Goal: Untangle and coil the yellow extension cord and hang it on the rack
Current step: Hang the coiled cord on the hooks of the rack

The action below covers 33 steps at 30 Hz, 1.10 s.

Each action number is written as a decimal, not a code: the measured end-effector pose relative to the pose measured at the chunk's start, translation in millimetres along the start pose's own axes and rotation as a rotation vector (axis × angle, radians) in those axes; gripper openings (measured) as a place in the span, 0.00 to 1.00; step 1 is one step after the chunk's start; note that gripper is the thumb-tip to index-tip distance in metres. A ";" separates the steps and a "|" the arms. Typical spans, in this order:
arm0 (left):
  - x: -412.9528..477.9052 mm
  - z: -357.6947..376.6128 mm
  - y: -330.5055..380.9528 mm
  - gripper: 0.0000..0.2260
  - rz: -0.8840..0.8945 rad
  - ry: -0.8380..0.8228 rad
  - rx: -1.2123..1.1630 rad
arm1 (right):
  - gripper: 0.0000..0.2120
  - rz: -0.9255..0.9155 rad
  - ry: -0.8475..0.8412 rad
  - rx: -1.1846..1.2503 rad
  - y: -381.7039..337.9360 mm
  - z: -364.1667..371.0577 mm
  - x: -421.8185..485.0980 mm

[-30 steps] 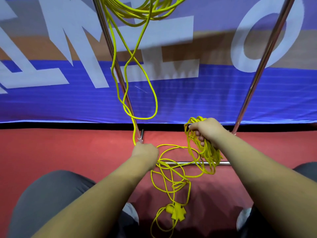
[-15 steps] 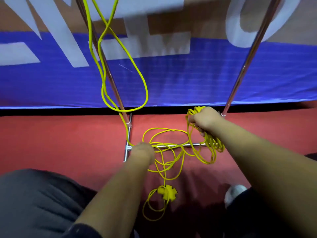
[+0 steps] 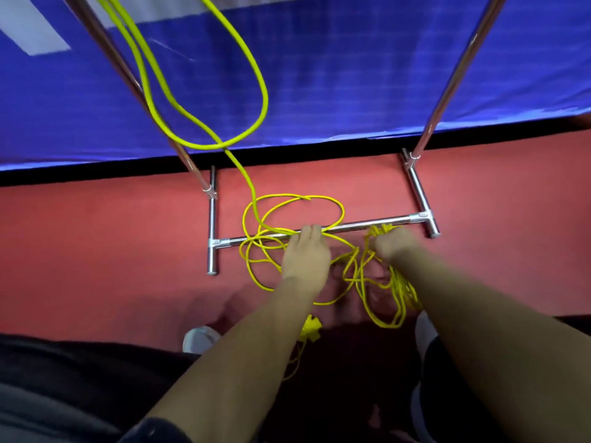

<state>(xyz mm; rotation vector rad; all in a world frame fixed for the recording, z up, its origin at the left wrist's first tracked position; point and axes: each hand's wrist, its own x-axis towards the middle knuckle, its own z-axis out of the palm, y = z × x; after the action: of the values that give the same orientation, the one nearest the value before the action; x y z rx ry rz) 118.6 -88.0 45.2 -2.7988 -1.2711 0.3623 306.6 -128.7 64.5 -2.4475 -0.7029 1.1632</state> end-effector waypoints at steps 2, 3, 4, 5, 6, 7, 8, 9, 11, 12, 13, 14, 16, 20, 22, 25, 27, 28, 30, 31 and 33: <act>17.5 5.1 19.2 0.18 0.036 0.035 -0.026 | 0.16 0.062 -0.010 0.012 9.8 0.2 17.6; 27.4 6.5 27.7 0.19 0.046 0.038 -0.023 | 0.18 0.078 -0.001 0.009 12.3 -0.5 21.0; 37.6 8.4 35.0 0.19 0.063 0.028 -0.013 | 0.20 0.080 0.012 -0.027 15.7 0.1 23.9; 48.1 11.3 41.3 0.19 0.095 0.001 0.003 | 0.21 0.122 0.008 -0.003 17.6 -0.9 23.6; 58.0 15.2 46.6 0.19 0.133 -0.041 0.023 | 0.22 0.131 -0.023 -0.009 17.3 -3.3 21.8; 66.1 18.4 49.8 0.19 0.165 -0.098 0.041 | 0.22 0.131 -0.045 -0.005 18.0 -4.3 22.5; 73.1 21.0 51.5 0.18 0.187 -0.159 0.059 | 0.20 0.148 -0.061 0.013 18.4 -6.1 23.8; 79.1 22.8 51.7 0.17 0.197 -0.203 0.066 | 0.17 0.156 -0.079 0.032 20.3 -7.1 23.6; 87.7 24.6 46.6 0.17 0.184 -0.239 0.029 | 0.14 0.112 -0.113 -0.008 20.4 -12.9 27.9; 91.0 22.5 40.8 0.20 0.173 -0.254 -0.006 | 0.16 0.124 -0.129 -0.023 20.9 -14.9 27.4; 93.9 18.1 32.4 0.22 0.161 -0.267 -0.053 | 0.17 0.153 -0.127 -0.009 17.4 -17.5 25.6; 97.4 11.9 21.2 0.22 0.153 -0.278 -0.118 | 0.16 0.119 -0.118 -0.078 16.0 -19.3 25.7; 103.9 -11.0 -6.0 0.21 0.158 -0.293 -0.232 | 0.13 0.090 -0.104 -0.120 14.1 -24.7 27.0; 103.4 -89.8 -64.2 0.15 0.147 -0.347 -0.373 | 0.11 0.042 -0.079 0.033 -7.4 -34.7 17.0; 94.2 -141.4 -92.4 0.11 0.097 -0.292 -0.473 | 0.17 -0.033 -0.024 0.072 -27.3 -40.4 14.3; 70.4 -218.8 -127.2 0.08 0.064 -0.182 -0.548 | 0.20 -0.198 0.083 -0.181 -60.8 -60.5 2.2; 48.3 -262.9 -145.7 0.07 0.032 -0.104 -0.587 | 0.16 -0.260 0.161 -0.320 -77.6 -79.3 -5.2; 35.3 -281.9 -155.0 0.07 0.003 -0.030 -0.629 | 0.13 -0.259 0.200 -0.377 -85.3 -89.5 -11.6; 12.7 -307.6 -170.8 0.08 -0.070 0.170 -0.757 | 0.13 -0.246 0.298 -0.480 -94.7 -109.2 -19.6; 3.3 -313.6 -177.0 0.10 -0.110 0.268 -0.834 | 0.14 -0.238 0.337 -0.526 -99.6 -119.3 -24.0; -13.2 -317.4 -182.0 0.13 -0.158 0.425 -0.998 | 0.13 -0.277 0.359 -0.568 -116.7 -137.8 -38.2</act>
<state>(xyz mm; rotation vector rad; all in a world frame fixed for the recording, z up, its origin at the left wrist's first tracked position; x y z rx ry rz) 49.3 39.8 381.2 -3.0968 -1.8743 -1.1156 361.2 -67.2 229.8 -2.7660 -1.3416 0.4335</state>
